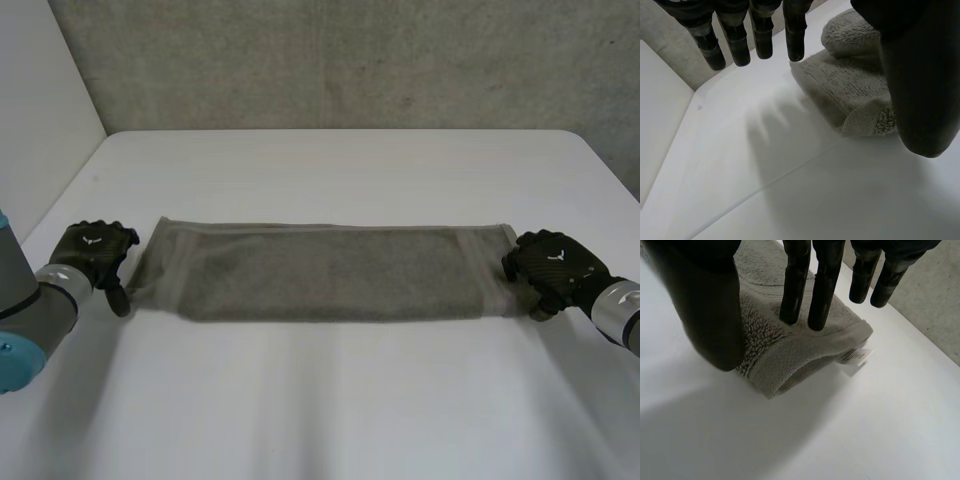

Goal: Fold the towel.

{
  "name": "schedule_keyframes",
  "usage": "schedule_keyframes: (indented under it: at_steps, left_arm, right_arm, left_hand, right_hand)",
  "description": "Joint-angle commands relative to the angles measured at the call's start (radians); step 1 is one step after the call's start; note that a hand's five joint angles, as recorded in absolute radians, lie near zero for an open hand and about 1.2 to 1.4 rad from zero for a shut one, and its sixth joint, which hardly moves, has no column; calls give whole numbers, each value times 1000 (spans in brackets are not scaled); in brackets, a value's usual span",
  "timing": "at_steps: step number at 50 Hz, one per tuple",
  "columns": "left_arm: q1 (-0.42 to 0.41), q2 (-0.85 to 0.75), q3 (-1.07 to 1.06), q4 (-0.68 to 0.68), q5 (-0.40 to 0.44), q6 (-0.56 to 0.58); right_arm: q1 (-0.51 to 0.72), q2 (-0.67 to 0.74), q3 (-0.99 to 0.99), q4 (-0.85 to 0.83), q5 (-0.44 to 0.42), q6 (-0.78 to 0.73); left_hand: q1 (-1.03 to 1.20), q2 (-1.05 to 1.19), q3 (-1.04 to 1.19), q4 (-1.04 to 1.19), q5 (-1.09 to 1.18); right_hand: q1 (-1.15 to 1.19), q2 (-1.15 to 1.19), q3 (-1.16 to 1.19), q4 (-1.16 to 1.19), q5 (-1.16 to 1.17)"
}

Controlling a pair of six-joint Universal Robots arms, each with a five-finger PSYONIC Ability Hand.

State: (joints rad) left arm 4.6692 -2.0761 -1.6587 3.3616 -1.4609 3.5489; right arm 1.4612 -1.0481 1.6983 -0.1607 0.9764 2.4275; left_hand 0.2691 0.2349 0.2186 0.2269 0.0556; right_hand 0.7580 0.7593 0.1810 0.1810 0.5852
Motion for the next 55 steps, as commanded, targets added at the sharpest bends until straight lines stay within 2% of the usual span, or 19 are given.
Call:
schedule_keyframes:
  at_steps: [1, 8, 15, 21, 24, 27, 28, 30, 31, 33, 34, 39, 48, 49, 50, 51, 52, 54, 55]
  left_arm:
    - [8, 19, -9, -1, -1, -2]
    - [3, 36, -13, -5, -1, -30]
    - [0, 54, -19, -8, 1, -42]
    - [0, 60, -23, -8, 2, -42]
    - [-3, 60, -23, -8, 1, -42]
    - [-4, 62, -27, -8, 1, -42]
    - [-4, 62, -27, -8, 1, -42]
    - [-6, 62, -30, -8, 1, -42]
    - [-6, 62, -30, -8, 1, -42]
    - [-7, 65, -33, -8, 1, -42]
    - [-9, 67, -36, -7, 2, -42]
    - [-14, 68, -41, -7, 1, -42]
    - [-58, 67, -50, -4, 1, -42]
    - [-58, 67, -50, -4, 1, -42]
    - [-66, 67, -53, -2, 1, -42]
    - [-72, 67, -53, -1, 1, -42]
    - [-72, 67, -53, -1, 1, -42]
    - [-84, 67, -53, 2, 1, -42]
    - [-84, 67, -53, 2, 1, -42]
  right_arm:
    - [-8, 25, -31, 3, 4, -4]
    - [-62, 13, -54, 13, -2, -13]
    - [-241, -88, -132, 20, 1, -70]
    - [-240, -125, -221, 76, 2, -105]
    - [-189, -164, -273, 132, 2, -100]
    - [6, -223, -305, 150, 15, -84]
    - [7, -224, -305, 150, 15, -84]
    - [176, -236, -319, 144, 47, -84]
    - [177, -236, -319, 144, 47, -84]
    - [357, -222, -333, 130, 99, -88]
    - [358, -222, -333, 130, 99, -88]
    - [647, -63, -388, 73, 177, -91]
    - [824, 180, -519, 50, 263, -97]
    - [838, 204, -532, 52, 280, -97]
    - [847, 210, -535, 52, 292, -97]
    - [847, 211, -536, 52, 292, -97]
    - [849, 209, -534, 53, 303, -93]
    - [843, 203, -526, 56, 306, -85]
    - [837, 195, -514, 59, 308, -76]
  left_hand:
    - [-79, -45, -44, -52, -40]
    - [-82, -48, -44, -52, -43]
    - [-82, -48, -44, -52, -43]
    - [-82, -48, -44, -52, -43]
    - [-82, -48, -44, -52, -43]
    - [-82, -48, -44, -52, -43]
    - [-82, -48, -44, -52, -43]
    - [-82, -48, -44, -52, -43]
    - [-82, -48, -44, -52, -43]
    - [-82, -48, -44, -52, -43]
    - [-82, -48, -44, -52, -43]
    - [-82, -48, -44, -52, -43]
    - [-82, -48, -44, -52, -43]
    - [-82, -48, -44, -52, -43]
    - [-82, -48, -44, -52, -43]
    - [-82, -48, -44, -52, -43]
    - [-82, -48, -44, -52, -43]
    - [-82, -48, -44, -52, -43]
    - [-82, -48, -44, -52, -43]
  right_hand:
    - [552, 550, -7, -6, 550]
    - [638, 637, -7, -6, 636]
    - [638, 637, -7, -6, 636]
    - [638, 637, -7, -6, 636]
    - [638, 637, -7, -6, 636]
    - [638, 637, -7, -6, 636]
    - [638, 637, -7, -6, 636]
    - [638, 637, -7, -6, 636]
    - [638, 637, -7, -6, 636]
    - [638, 637, -7, -6, 636]
    - [638, 637, -7, -6, 636]
    - [638, 637, -7, -6, 636]
    - [638, 637, -7, -6, 636]
    - [540, 539, -7, -6, 539]
    - [156, 155, -7, -6, 154]
    - [152, 151, -7, -6, 150]
    - [-113, -114, -7, -6, -114]
    - [-271, -272, -7, -6, -273]
    - [-524, -525, -7, -6, -525]
